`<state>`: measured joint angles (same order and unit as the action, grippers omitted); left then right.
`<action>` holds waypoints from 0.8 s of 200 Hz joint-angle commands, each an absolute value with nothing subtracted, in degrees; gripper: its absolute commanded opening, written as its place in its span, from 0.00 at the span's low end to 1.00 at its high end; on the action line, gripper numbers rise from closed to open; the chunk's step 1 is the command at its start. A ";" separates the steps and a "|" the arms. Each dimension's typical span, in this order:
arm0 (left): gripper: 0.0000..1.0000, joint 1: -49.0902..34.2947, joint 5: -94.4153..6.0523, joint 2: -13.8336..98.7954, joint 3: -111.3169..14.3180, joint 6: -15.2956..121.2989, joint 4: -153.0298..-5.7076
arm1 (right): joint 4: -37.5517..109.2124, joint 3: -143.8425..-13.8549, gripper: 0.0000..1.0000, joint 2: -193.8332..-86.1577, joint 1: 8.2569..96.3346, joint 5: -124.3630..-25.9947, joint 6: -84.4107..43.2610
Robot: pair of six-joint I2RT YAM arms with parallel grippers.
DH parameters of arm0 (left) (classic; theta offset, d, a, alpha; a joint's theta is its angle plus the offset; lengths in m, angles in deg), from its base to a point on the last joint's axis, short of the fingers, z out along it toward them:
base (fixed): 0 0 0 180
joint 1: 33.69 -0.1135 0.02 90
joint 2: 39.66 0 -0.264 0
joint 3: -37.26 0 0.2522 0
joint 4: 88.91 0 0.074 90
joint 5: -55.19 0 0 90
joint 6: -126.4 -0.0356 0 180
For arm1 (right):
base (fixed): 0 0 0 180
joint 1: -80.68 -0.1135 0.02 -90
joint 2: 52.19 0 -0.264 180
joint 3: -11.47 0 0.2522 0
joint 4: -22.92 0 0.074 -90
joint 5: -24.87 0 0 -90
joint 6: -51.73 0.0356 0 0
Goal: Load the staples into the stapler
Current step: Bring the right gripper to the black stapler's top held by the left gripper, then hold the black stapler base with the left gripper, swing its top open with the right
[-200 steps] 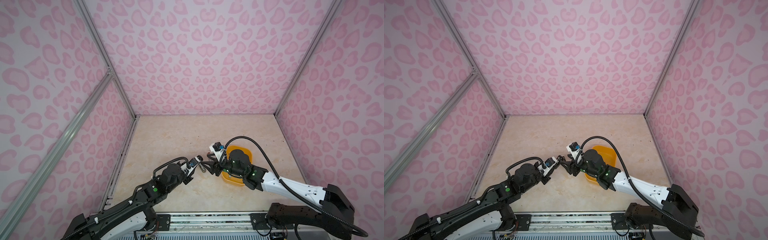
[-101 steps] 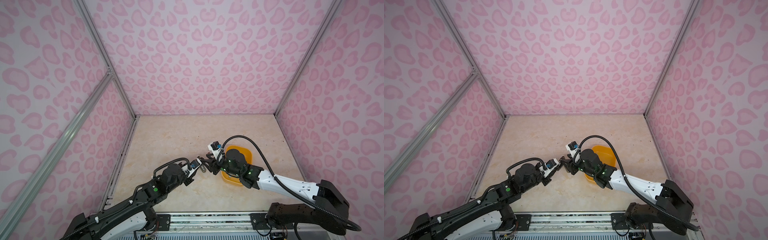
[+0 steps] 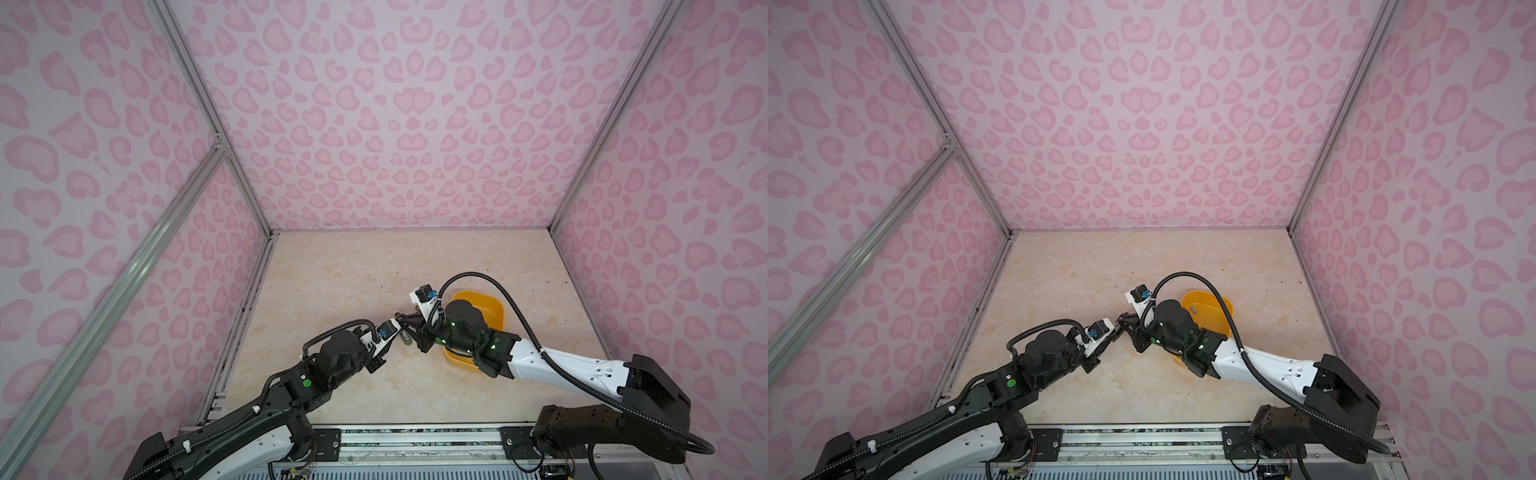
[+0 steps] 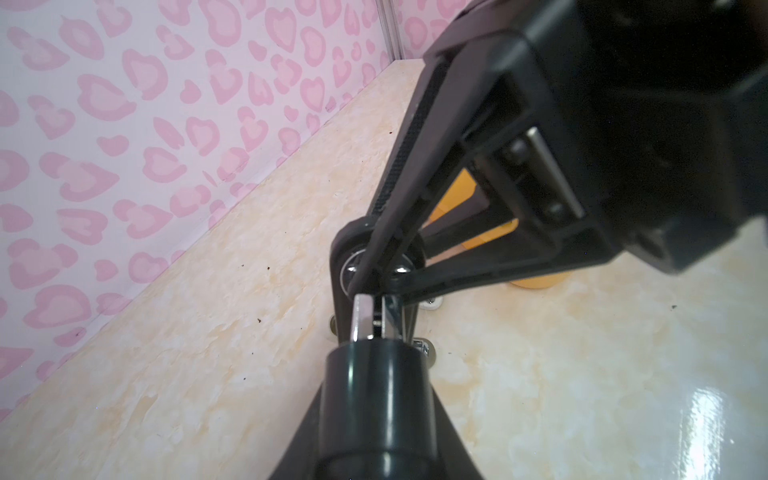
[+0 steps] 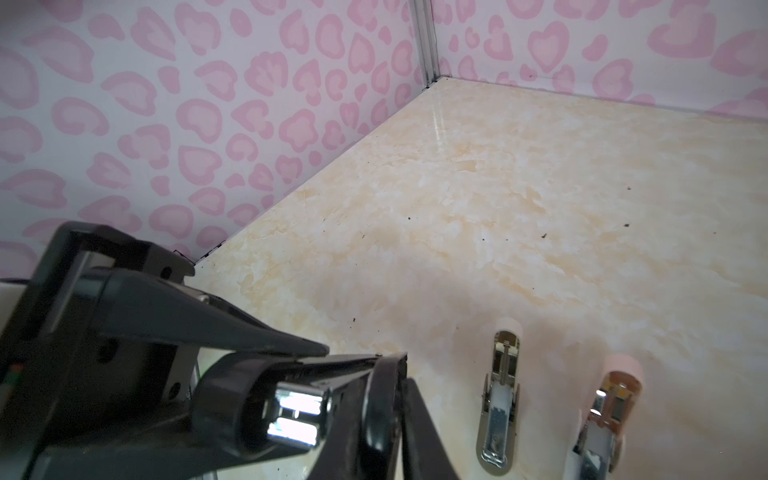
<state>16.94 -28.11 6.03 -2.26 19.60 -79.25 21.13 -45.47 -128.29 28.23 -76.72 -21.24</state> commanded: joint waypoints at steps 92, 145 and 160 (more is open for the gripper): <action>0.03 17.01 -29.02 3.20 -0.28 18.59 -87.80 | 21.08 -45.46 0.00 -129.98 30.48 -73.42 -18.31; 0.03 17.02 -29.84 3.25 -0.84 19.21 -87.70 | 20.72 -45.15 0.00 -130.89 32.09 -73.41 -18.12; 0.03 17.03 -29.98 2.97 -0.44 18.98 -87.72 | 21.03 -45.36 0.00 -131.42 32.37 -73.82 -18.43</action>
<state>16.92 -27.56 3.56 -0.25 19.38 -81.06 19.45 -45.52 -130.32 31.80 -78.60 -17.35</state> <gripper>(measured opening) 0.295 0.083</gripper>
